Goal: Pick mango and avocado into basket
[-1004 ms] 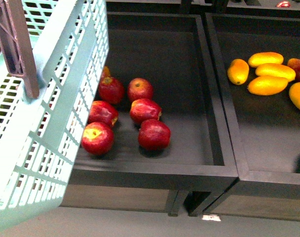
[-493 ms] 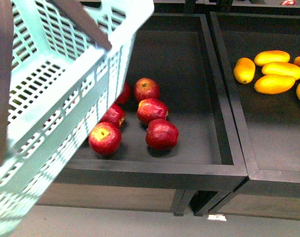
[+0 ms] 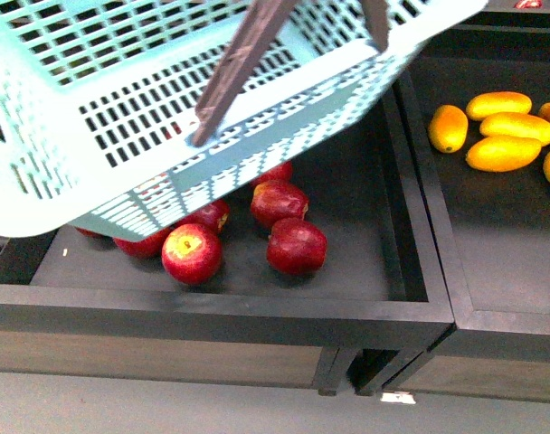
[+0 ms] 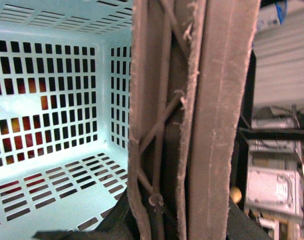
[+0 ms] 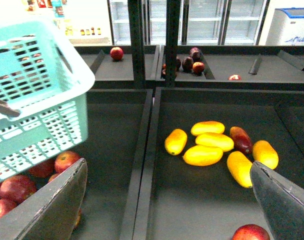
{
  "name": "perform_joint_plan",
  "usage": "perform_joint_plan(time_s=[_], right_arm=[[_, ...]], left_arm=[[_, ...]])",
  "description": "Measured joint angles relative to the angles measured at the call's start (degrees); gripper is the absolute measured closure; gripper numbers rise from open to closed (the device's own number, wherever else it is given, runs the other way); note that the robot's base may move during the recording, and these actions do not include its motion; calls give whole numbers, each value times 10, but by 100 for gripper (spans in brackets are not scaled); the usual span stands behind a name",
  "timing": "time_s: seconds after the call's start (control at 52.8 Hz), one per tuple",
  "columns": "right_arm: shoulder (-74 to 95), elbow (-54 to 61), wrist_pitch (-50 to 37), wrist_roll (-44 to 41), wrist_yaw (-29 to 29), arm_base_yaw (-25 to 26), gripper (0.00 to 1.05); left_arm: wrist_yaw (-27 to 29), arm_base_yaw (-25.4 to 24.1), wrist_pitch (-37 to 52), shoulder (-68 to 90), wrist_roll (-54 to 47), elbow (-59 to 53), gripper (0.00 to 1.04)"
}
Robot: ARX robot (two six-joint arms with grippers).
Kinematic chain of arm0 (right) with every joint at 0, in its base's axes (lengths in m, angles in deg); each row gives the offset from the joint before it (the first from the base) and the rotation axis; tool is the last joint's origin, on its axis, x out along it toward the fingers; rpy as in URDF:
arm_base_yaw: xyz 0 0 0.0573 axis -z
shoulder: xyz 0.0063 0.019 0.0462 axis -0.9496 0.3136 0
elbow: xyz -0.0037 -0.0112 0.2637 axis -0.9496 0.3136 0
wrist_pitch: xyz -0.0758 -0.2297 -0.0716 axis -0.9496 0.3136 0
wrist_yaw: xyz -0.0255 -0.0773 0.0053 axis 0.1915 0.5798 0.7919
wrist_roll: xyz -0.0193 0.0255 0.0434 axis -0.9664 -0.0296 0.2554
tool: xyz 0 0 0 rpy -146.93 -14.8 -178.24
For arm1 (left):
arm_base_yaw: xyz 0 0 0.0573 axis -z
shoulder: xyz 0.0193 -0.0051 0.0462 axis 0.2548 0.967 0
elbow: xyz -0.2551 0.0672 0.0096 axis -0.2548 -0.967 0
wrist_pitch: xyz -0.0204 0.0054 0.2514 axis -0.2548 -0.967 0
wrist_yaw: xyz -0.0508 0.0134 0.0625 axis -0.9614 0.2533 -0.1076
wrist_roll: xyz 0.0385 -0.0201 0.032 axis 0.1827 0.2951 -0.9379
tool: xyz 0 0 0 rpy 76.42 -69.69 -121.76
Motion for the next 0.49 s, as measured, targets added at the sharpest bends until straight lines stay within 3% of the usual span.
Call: perform_joint_plan(time_s=[0.19,0.493], right_arm=[[0,0,0,0,0,0,9],[0,0,0,0,0,0,9]], left_arm=[[-58,62,-32,25,-21,38,89],[-63,82,-38,25,-50,38,89]])
